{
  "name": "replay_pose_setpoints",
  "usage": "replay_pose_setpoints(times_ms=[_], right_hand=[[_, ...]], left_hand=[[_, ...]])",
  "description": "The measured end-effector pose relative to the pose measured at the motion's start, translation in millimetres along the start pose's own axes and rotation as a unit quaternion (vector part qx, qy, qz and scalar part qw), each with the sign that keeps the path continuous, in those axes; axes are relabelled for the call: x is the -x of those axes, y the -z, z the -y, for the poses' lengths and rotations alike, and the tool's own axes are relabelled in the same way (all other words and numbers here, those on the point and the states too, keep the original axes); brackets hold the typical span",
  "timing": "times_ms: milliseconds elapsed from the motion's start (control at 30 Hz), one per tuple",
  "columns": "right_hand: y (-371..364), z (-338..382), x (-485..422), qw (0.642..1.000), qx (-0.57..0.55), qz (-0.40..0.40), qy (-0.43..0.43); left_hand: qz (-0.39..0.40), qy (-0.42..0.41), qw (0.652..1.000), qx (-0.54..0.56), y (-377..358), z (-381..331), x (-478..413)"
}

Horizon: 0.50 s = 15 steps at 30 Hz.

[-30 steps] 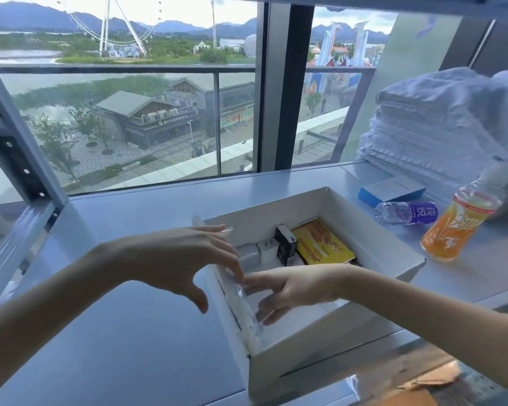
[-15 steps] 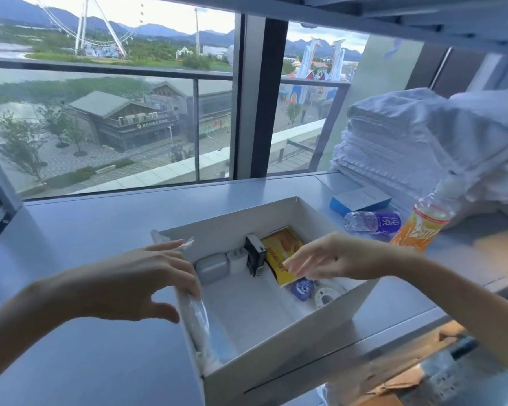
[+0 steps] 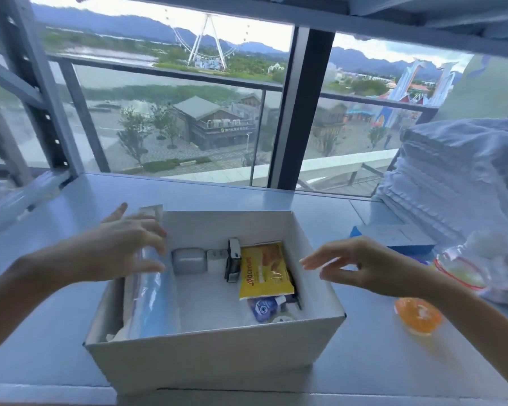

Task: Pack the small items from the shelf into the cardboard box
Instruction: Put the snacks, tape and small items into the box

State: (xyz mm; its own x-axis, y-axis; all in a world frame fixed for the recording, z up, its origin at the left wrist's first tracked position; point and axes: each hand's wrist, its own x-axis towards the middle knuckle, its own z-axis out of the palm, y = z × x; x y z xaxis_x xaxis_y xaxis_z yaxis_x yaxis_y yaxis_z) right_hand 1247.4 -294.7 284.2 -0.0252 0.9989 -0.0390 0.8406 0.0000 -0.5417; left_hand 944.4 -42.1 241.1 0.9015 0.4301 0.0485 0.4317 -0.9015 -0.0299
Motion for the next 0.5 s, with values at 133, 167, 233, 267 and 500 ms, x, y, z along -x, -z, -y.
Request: replay_pose_setpoints(times_ms=[133, 167, 233, 267, 500], right_hand=[[7, -15, -3, 0.998, 0.019, 0.021, 0.063], [8, -16, -5, 0.996, 0.028, 0.025, 0.079], [9, -15, -12, 0.993, 0.038, 0.026, 0.108], [9, -13, -15, 0.992, 0.035, 0.025, 0.118], [5, 4, -17, 0.988, 0.038, 0.008, 0.150]], left_hand=[[-0.125, 0.088, 0.988, 0.019, 0, -26, 28], [-0.124, 0.105, 0.986, 0.029, 0, -34, 34], [-0.131, 0.127, 0.981, 0.066, 0, -49, 42], [-0.144, 0.128, 0.977, 0.090, 1, -58, 44], [-0.099, 0.026, 0.974, 0.202, 12, -131, 7]])
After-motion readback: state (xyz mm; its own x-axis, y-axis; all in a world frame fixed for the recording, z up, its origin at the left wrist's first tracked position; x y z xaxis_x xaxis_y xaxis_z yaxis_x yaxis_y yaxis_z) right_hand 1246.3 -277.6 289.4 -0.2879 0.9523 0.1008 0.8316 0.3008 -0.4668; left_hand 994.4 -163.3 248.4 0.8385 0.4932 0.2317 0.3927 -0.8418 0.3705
